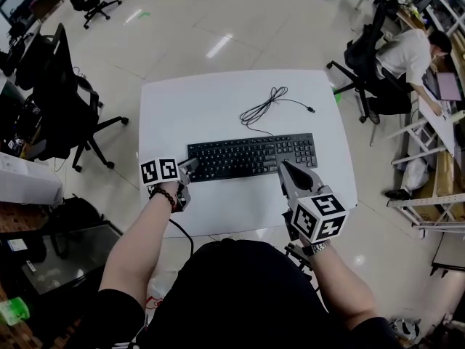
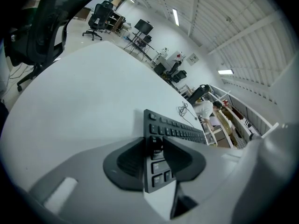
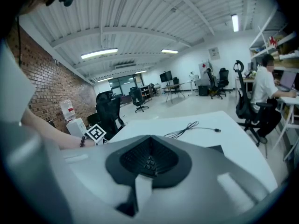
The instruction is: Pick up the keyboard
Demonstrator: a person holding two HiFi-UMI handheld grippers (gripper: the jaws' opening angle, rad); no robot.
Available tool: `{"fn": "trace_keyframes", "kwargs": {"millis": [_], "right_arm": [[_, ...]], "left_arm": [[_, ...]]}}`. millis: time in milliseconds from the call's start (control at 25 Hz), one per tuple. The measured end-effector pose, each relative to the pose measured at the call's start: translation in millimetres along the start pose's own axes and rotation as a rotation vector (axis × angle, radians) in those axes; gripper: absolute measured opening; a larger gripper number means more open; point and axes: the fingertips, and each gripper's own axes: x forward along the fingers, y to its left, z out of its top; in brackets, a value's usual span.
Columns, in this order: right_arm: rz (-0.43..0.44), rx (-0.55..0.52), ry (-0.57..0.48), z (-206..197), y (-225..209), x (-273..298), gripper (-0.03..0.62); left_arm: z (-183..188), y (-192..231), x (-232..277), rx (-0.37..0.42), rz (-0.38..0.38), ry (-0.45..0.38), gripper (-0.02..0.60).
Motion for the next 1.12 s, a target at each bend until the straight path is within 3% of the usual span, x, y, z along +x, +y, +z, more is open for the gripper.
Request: {"fn": "trace_keyframes", "kwargs": {"millis": [600, 920, 1120], "right_arm": [[0.037, 0.159, 0.057, -28, -8, 8, 0.017], [0.072, 0.386, 0.106, -63, -19, 14, 0.114], [0.09, 0.593, 0.152, -103, -27, 22, 0.15]], "left_arm": [[8, -37, -38, 0.025, -0.024, -0.025, 0.094], [16, -58, -54, 0.048, -0.034, -0.043, 0.087], [17, -64, -58, 0.052, -0.03, -0.047, 0.086]]}}
